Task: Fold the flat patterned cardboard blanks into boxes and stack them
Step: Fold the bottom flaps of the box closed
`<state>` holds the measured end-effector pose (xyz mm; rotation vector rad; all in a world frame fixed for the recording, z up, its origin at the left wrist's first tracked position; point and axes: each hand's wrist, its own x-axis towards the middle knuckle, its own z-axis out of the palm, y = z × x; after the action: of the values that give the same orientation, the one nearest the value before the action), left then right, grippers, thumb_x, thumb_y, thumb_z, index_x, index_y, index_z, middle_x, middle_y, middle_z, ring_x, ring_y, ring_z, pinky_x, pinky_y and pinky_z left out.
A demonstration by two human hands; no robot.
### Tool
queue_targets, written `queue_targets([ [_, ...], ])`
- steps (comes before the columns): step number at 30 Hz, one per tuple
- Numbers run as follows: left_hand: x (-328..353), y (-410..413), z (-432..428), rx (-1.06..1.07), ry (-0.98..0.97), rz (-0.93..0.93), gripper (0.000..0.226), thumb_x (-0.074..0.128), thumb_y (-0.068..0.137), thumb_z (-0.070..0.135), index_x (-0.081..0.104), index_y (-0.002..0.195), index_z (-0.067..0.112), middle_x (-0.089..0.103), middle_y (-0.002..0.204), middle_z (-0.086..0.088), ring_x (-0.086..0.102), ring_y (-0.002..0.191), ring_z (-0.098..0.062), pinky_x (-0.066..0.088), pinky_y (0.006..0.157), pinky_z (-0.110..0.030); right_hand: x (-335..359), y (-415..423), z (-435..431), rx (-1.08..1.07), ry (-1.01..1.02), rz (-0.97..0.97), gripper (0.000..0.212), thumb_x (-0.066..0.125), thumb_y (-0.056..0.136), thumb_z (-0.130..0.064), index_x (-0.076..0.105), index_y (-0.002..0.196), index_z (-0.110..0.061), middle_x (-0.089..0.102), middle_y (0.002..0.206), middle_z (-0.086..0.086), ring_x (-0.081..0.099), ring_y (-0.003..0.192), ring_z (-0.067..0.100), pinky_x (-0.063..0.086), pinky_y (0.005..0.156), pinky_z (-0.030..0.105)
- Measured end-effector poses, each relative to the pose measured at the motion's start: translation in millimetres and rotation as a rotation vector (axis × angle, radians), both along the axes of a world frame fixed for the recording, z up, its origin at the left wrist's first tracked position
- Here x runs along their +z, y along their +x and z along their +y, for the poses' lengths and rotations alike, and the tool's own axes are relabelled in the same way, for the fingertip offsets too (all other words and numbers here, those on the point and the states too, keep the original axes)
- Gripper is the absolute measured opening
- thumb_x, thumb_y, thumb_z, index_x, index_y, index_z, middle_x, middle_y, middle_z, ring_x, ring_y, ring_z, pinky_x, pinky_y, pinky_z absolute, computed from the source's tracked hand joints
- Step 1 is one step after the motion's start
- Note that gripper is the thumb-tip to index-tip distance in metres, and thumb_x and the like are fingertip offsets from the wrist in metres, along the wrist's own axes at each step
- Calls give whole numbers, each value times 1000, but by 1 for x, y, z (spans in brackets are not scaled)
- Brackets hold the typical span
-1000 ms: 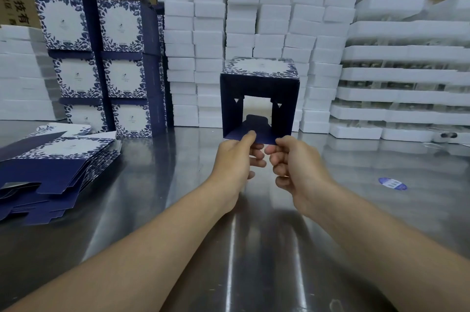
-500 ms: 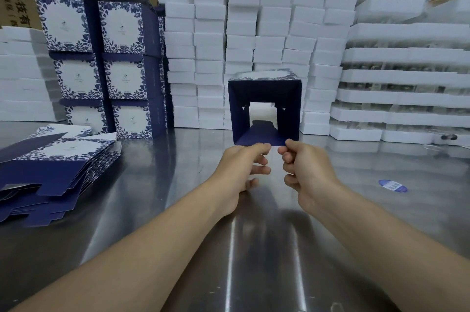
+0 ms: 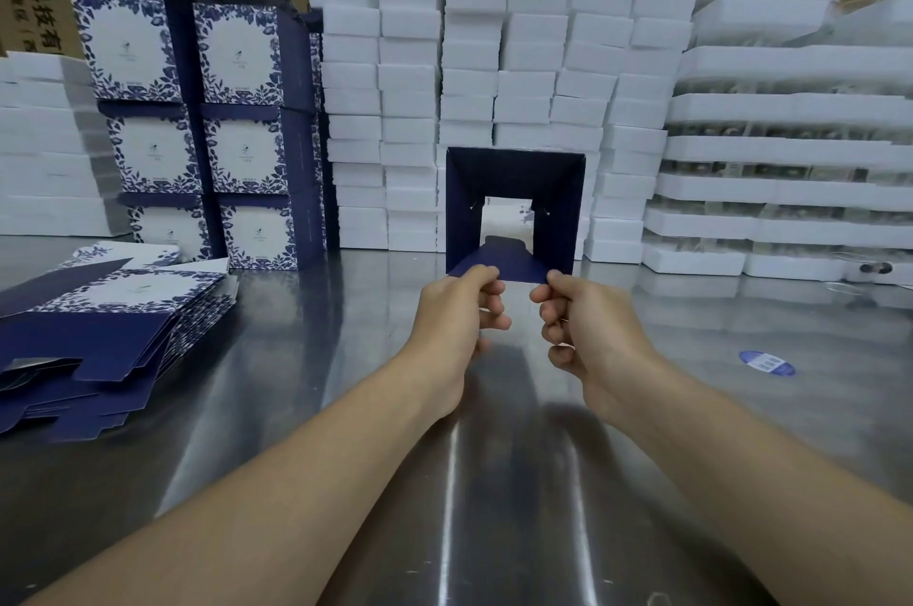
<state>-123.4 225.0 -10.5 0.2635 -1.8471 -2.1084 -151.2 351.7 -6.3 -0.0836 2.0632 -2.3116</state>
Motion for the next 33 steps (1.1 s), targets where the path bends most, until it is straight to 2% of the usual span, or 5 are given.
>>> queue_targets([
  [10,1,-1,-4,17,63,-28,23,63,100,24,64,80,14,53,57,4,57,62,-11,41,57,-25,-3,-1,-1,6,4,4,32,55,107,-27,69,81,-13,51,54,-7,42,41,7,30,39,20],
  [18,1,1,-1,23,-15,-76,24,67,98,35,64,81,19,51,58,6,59,70,-13,41,63,-28,-2,-5,2,-24,-17,-4,31,54,106,-25,69,81,-13,52,53,-8,42,40,7,31,40,21],
  [23,2,2,-6,29,69,-91,26,62,98,30,60,74,20,49,54,8,57,67,-13,40,58,-26,-3,-4,1,-32,-1,-8,33,54,106,-24,69,79,-14,52,51,-9,42,39,7,30,41,21],
  [27,3,1,-5,57,49,-89,25,62,98,27,63,74,18,50,53,7,56,63,-11,42,59,-26,-3,-3,1,-34,-2,-7,33,54,106,-25,69,79,-13,52,51,-9,42,39,6,30,42,22],
  [33,3,-2,-6,96,8,-69,25,60,101,28,63,79,17,50,55,6,55,69,-13,42,60,-27,-4,-2,-2,-26,-7,-11,32,54,107,-24,70,82,-12,52,52,-8,41,40,6,30,40,21],
])
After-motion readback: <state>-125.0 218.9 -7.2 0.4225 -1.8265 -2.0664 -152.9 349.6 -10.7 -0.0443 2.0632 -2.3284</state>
